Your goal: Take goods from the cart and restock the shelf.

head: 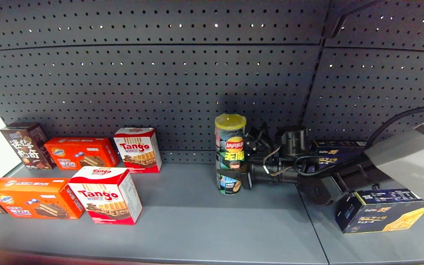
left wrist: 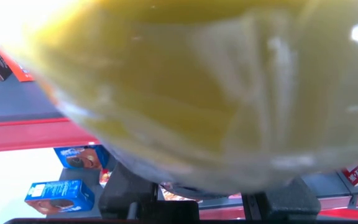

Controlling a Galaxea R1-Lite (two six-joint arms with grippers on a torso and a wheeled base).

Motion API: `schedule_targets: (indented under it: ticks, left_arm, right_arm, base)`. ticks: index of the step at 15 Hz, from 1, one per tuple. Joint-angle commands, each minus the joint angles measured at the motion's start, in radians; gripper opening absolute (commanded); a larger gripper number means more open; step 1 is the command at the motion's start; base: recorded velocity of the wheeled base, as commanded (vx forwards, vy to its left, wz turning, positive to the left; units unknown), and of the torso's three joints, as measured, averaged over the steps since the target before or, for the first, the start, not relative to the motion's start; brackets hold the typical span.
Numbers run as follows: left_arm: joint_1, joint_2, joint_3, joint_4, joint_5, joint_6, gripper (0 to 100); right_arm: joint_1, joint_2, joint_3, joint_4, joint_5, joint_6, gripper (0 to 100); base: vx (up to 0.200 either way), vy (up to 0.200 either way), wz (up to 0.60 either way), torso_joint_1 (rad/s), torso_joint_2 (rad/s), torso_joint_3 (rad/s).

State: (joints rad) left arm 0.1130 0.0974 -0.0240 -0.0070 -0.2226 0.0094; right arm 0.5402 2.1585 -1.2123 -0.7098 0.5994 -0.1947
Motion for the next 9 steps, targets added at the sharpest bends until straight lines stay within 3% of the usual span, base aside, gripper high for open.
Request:
schedule_targets:
  ticks: [1,7,9]
  left_arm:
    - [0.001,0.001,0.001,-0.001,0.0,0.0,0]
    - [0.001,0.001,0.007,-0.024,0.002,-0.002,0]
    - [0.001,0.001,0.023,-0.07,0.002,-0.006,0]
  right_arm:
    - [0.012,-0.062,0.03,0.001,-0.027,0.001,0]
    - [0.086,-0.232,0.198,-0.008,-0.147,0.06,0]
    - [0.152,-0.361,0.32,0.0,-0.239,0.104,0]
  base:
    - [0.0,0.0,0.0,0.0,0.0,0.0]
    - [0.0,0.0,0.0,0.0,0.0,0.0]
    - [0.0,0.0,0.0,0.0,0.0,0.0]
